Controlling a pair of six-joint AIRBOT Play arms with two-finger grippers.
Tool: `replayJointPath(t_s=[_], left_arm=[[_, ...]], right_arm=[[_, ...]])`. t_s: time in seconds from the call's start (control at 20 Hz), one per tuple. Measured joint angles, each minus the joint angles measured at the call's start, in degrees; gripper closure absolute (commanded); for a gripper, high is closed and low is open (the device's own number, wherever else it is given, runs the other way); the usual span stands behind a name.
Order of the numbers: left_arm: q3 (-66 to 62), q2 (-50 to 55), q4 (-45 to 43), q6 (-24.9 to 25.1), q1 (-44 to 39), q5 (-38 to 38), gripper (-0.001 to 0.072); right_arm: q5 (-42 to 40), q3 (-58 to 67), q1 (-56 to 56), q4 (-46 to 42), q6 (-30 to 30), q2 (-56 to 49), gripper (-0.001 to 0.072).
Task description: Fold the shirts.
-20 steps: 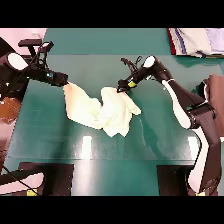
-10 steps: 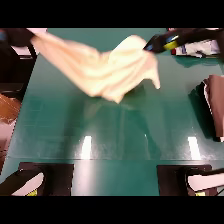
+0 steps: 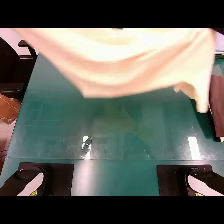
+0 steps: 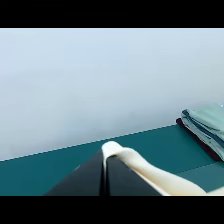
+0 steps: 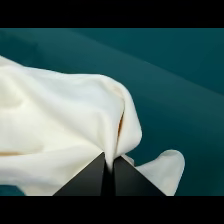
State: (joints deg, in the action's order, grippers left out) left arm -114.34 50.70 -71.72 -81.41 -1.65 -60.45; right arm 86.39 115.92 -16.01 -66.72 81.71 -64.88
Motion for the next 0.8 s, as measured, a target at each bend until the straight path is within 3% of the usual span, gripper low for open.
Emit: replayJointPath(t_s=[0.2, 0.55, 0.6, 0.7, 0.8], left_arm=[[4.4, 5.1, -1.1, -0.8, 0.0, -2.4, 0.0684], [14.8, 15.1, -2.8, -1.0, 0.0, -7.1, 0.0684], [15.3, 15.6, -3.5, -1.1, 0.0, -7.2, 0.0683], [16.1, 16.2, -4.4, -1.1, 0.0, -7.4, 0.0683], [16.4, 16.5, -5.2, -1.1, 0.0, -8.0, 0.0683]], right_arm=[[2.9, -6.2, -3.3, -1.7, 3.1, 1.8, 0.0695], [-2.8, -38.5, -7.7, -2.1, 6.1, 10.6, 0.0693], [-3.5, -42.7, -7.9, -1.7, 6.3, 12.4, 0.0652], [-4.4, -50.0, -8.1, 0.1, 6.5, 15.6, 0.0146], [-4.9, -55.4, -8.2, 2.4, 6.6, 17.5, 0.0105]])
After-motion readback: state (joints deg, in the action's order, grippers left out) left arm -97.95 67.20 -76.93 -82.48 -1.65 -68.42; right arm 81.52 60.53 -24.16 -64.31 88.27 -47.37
